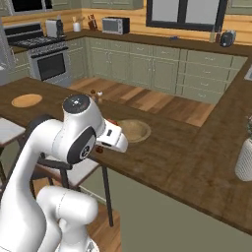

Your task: Pick the chicken drumstick and sweet potato from their plates and place them in the bowl. Then put the bowl in the fridge.

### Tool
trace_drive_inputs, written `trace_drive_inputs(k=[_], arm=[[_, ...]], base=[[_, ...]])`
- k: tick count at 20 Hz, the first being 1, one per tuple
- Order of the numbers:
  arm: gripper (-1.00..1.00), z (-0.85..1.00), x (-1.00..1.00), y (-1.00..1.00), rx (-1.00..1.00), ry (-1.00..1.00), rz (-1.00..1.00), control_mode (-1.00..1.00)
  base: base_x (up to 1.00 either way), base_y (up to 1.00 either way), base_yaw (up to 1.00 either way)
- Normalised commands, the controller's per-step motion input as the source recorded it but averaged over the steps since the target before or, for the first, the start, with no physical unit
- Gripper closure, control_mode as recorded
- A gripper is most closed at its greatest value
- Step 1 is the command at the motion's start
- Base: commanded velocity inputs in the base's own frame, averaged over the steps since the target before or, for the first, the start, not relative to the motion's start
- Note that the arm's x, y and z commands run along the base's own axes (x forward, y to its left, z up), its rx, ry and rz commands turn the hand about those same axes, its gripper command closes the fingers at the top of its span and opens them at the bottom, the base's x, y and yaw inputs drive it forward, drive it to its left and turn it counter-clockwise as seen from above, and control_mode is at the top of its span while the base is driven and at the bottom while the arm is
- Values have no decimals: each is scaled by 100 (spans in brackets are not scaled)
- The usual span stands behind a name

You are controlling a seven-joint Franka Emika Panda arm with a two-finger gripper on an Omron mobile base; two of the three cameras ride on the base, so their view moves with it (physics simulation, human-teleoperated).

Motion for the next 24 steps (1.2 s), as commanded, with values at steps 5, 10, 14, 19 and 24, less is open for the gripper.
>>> trace_drive_inputs(k=[5, 10, 14, 19, 24], arm=[[100, 0, 0, 0, 0, 0, 0, 100], [100, 12, 71, 0, 0, 10, 9, -100], [100, 5, 98, 0, 0, 9, 11, -100], [100, -6, 92, 0, 0, 19, 10, -100], [100, -35, 77, 0, 0, 10, 8, -100]], base=[[18, 0, 25], [13, -1, 4], [0, 0, 0], [0, 0, 0], [0, 0, 0]])
